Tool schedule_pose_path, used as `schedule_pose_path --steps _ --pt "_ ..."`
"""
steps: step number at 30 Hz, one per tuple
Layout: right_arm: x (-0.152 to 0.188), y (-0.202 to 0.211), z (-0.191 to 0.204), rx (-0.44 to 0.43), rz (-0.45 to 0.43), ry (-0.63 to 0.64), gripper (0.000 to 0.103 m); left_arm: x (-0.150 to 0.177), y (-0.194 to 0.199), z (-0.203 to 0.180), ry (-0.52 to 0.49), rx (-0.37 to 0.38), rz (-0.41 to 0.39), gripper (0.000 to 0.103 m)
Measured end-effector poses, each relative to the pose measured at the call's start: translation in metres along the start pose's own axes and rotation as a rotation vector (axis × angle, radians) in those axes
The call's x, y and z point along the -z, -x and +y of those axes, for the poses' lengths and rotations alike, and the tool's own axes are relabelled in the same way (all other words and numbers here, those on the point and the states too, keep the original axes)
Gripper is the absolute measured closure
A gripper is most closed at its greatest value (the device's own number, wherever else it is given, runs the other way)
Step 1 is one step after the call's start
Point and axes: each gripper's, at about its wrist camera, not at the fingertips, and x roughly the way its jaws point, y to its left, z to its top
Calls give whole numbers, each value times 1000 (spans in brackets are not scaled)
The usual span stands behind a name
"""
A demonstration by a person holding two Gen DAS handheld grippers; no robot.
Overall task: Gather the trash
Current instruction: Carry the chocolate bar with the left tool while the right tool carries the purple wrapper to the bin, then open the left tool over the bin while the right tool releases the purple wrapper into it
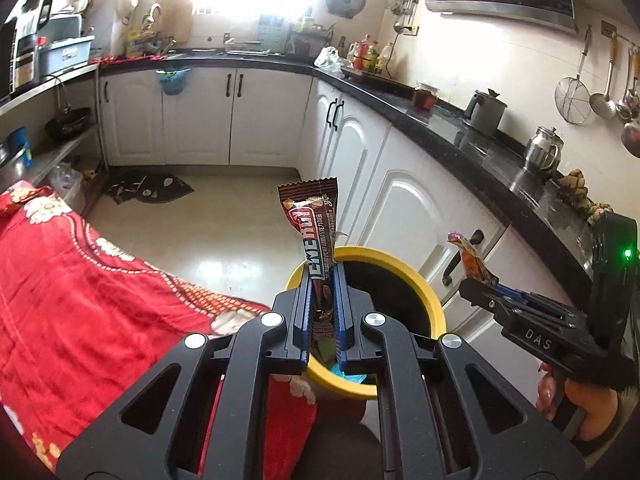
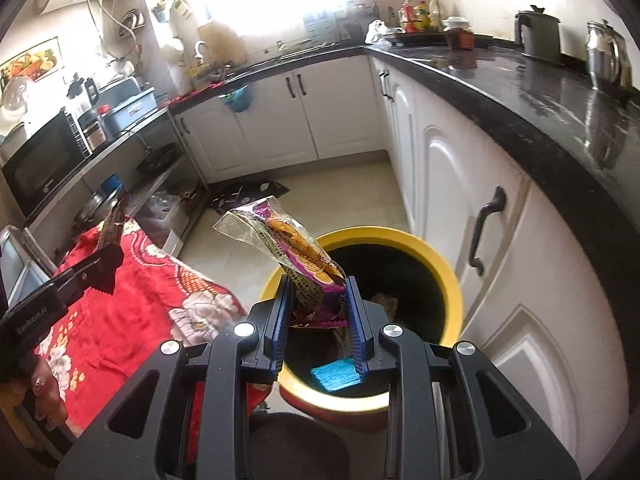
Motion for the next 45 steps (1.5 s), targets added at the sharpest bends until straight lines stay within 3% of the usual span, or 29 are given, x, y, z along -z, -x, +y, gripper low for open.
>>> schedule_pose_path --steps 20,45 --pt "13 -15 -22 81 13 -46 77 7 -48 -16 -44 19 54 98" --pt "32 -93 -33 75 199 -40 75 34 -122 -15 -50 54 231 96"
